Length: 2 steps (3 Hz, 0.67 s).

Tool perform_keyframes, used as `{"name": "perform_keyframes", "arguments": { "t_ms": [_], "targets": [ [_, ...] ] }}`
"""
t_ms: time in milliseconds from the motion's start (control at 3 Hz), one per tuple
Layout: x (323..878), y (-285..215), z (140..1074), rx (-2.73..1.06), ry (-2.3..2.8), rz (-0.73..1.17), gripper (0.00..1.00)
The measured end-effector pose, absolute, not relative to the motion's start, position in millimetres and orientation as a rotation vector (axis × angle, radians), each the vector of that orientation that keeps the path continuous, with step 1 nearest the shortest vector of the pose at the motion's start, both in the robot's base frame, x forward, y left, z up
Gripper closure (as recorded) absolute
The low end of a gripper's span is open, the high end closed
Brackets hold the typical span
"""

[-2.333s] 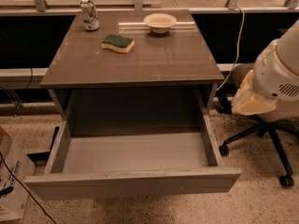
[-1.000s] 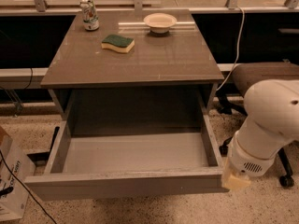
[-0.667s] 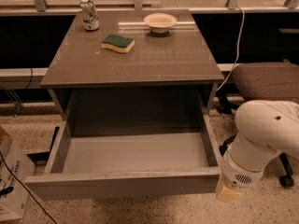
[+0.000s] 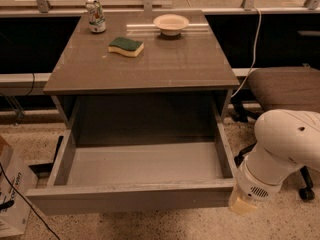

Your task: Close top drawer

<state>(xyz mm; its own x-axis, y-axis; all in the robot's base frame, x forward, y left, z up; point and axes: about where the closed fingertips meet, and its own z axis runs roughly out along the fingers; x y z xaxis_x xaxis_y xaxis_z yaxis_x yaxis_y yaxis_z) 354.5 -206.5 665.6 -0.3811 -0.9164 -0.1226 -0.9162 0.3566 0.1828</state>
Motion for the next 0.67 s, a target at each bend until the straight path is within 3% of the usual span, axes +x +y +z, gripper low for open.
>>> {"name": "perform_keyframes", "arguments": {
  "t_ms": [667],
  "targets": [
    [385,-183,661,1.799,-2.681,-0.338,1.0]
  ]
}}
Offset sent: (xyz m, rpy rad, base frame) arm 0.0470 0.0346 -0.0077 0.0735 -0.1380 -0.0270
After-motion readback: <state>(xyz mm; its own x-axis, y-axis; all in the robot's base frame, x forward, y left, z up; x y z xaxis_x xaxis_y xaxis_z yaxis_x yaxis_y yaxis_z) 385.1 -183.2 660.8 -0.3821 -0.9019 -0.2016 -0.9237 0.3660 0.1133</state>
